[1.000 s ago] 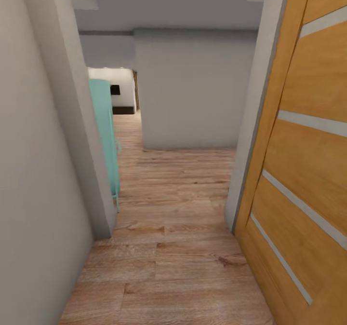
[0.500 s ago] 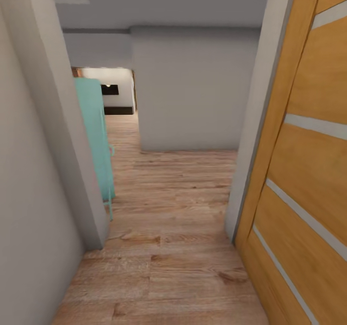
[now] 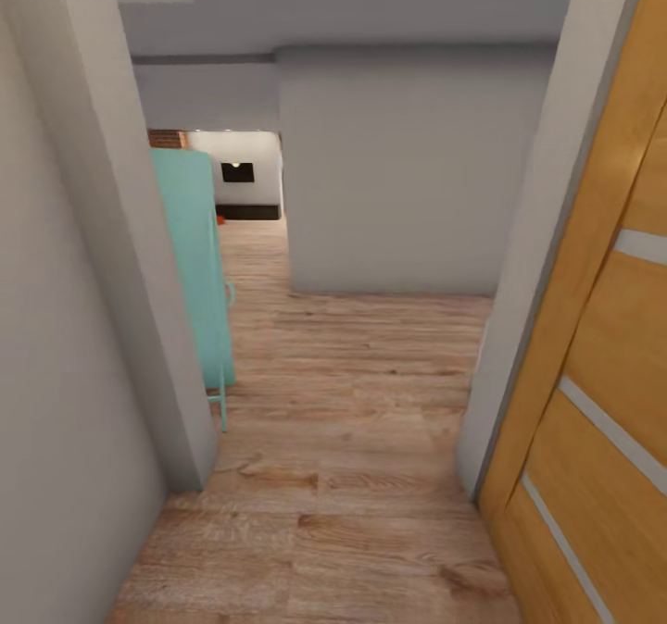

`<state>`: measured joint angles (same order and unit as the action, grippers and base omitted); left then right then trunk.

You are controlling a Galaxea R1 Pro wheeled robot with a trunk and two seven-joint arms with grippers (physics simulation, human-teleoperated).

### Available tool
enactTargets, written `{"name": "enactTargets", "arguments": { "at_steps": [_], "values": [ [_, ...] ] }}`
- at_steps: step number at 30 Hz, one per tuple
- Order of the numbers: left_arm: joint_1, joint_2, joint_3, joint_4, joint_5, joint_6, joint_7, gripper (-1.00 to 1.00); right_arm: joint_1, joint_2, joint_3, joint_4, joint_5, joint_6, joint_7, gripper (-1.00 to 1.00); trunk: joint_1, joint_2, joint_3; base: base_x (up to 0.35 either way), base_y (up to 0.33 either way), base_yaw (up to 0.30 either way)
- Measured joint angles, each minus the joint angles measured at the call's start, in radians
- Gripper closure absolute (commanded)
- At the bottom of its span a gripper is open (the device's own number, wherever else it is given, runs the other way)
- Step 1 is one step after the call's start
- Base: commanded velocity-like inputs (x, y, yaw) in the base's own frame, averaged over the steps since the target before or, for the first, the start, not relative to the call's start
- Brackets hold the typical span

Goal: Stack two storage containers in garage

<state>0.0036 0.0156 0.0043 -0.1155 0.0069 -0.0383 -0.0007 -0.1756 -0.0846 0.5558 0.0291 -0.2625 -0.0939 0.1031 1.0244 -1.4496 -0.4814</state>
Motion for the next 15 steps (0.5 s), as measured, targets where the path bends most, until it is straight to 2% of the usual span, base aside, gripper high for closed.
{"name": "enactTargets", "arguments": {
  "at_steps": [15],
  "values": [
    [0.0,0.0,0.0,0.0,0.0,0.0,0.0,-1.0,-0.001,0.0,0.0,0.0,0.0,0.0,0.0,-1.0,0.0,0.0,0.0,0.314,-0.103,0.003]
  ]
}}
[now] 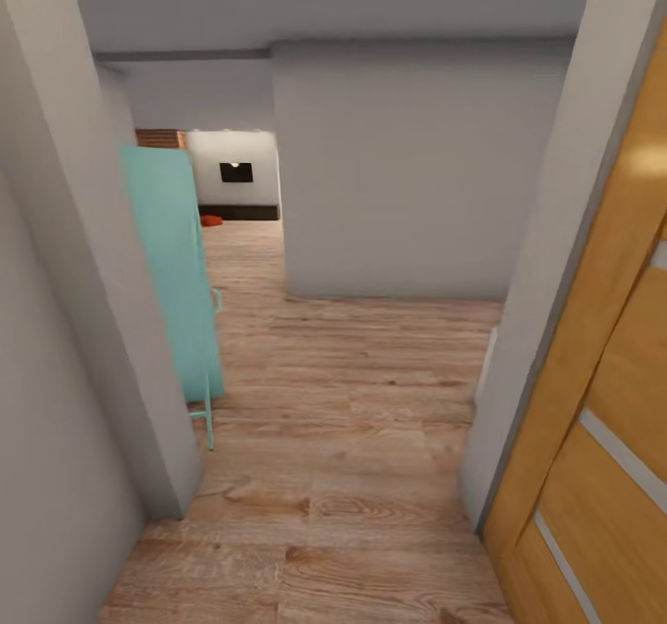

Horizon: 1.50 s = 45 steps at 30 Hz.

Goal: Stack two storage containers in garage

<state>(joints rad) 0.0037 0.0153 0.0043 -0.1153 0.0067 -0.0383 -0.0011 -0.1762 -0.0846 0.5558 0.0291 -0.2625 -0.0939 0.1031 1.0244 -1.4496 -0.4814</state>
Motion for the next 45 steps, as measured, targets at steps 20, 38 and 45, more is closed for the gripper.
{"name": "enactTargets", "arguments": {
  "at_steps": [20,38,45],
  "values": [
    [0.0,0.003,0.0,0.0,0.001,0.0,0.001,-1.0,0.001,0.002,0.0,0.0,0.0,0.001,0.0,-1.0,0.0,0.0,0.0,0.315,-0.084,0.127],
    [0.0,0.003,0.0,0.0,0.002,0.0,0.002,-1.0,0.001,0.002,0.0,0.0,0.0,0.001,0.0,-1.0,0.0,0.0,0.0,0.321,-0.001,0.003],
    [0.0,0.003,0.0,0.0,0.002,0.0,0.002,-1.0,0.001,0.002,0.0,0.0,0.0,0.001,0.0,-1.0,0.0,0.0,0.0,0.322,0.0,0.0]
  ]
}}
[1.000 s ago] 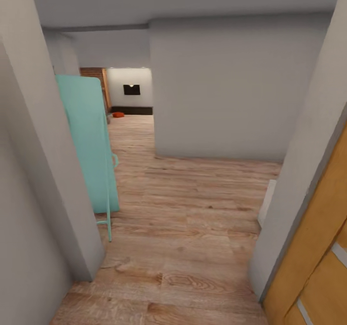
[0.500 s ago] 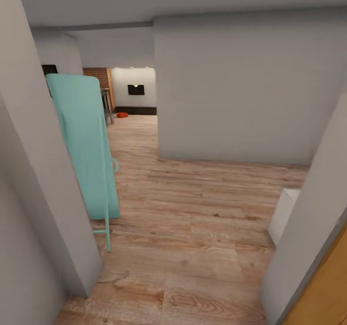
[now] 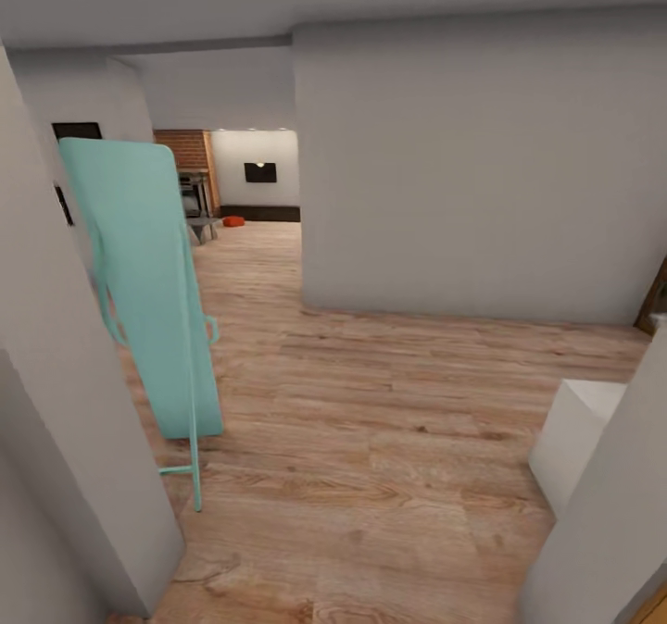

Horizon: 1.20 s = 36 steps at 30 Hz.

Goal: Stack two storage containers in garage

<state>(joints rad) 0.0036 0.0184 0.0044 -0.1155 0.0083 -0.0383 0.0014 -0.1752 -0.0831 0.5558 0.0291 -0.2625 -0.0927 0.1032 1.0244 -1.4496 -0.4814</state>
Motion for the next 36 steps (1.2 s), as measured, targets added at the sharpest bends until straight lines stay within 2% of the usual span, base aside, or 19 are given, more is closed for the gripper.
{"name": "enactTargets", "arguments": {
  "at_steps": [36],
  "values": [
    [0.0,0.002,0.0,0.0,0.001,0.0,-0.001,-1.0,0.0,0.0,0.0,0.0,0.0,0.0,0.0,-1.0,0.0,0.0,0.0,0.322,0.0,0.0]
  ]
}}
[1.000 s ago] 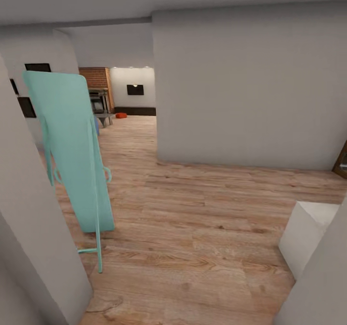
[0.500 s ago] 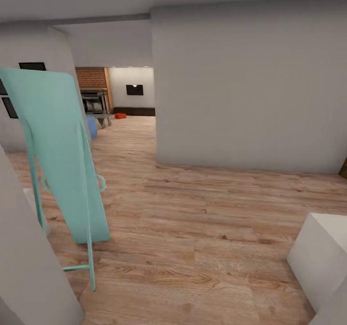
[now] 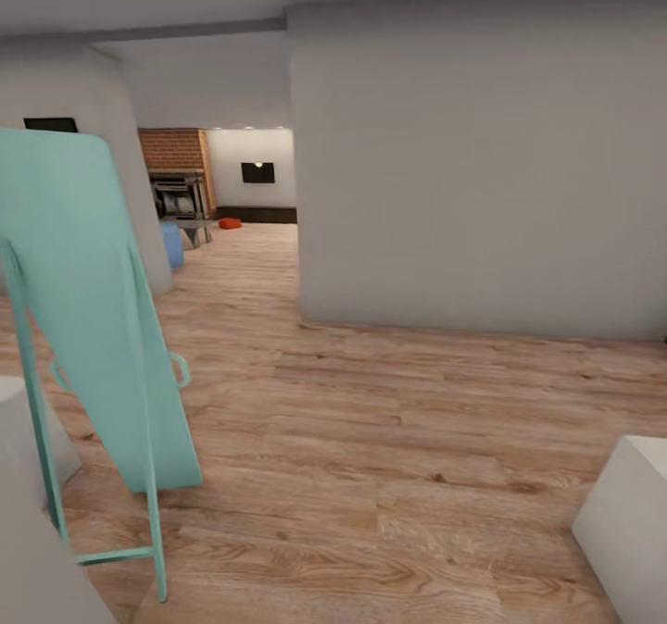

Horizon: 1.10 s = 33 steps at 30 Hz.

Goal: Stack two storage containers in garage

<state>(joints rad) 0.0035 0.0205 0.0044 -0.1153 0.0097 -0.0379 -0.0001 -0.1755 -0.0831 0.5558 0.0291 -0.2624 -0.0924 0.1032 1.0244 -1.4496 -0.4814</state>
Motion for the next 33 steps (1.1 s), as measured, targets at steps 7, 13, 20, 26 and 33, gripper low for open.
{"name": "enactTargets", "arguments": {
  "at_steps": [7,13,20,26,33],
  "values": [
    [0.0,0.001,0.0,0.0,0.0,0.0,0.0,-1.0,0.0,0.0,0.0,0.0,0.0,0.0,0.0,-1.0,0.0,0.0,0.0,0.323,0.0,0.0],
    [0.0,0.001,0.0,0.0,0.0,0.0,0.0,-1.0,0.0,0.0,0.0,0.0,0.0,0.0,0.0,-1.0,0.0,0.0,0.0,0.323,0.0,0.0],
    [0.0,0.001,0.0,0.0,0.0,0.0,0.0,-1.0,0.0,0.0,0.0,0.0,0.0,0.0,0.0,-1.0,0.0,0.0,0.0,0.323,0.0,0.0],
    [-0.001,0.001,0.0,0.0,0.0,0.0,0.0,-1.0,0.0,0.0,0.0,0.0,0.0,0.0,0.0,-1.0,0.0,0.0,0.0,0.323,0.0,0.0],
    [0.0,0.001,0.0,0.0,-0.001,0.0,-0.001,-1.0,0.0,0.001,0.0,0.0,0.0,-0.001,0.0,-1.0,0.0,0.0,0.0,0.323,0.0,0.0]
  ]
}}
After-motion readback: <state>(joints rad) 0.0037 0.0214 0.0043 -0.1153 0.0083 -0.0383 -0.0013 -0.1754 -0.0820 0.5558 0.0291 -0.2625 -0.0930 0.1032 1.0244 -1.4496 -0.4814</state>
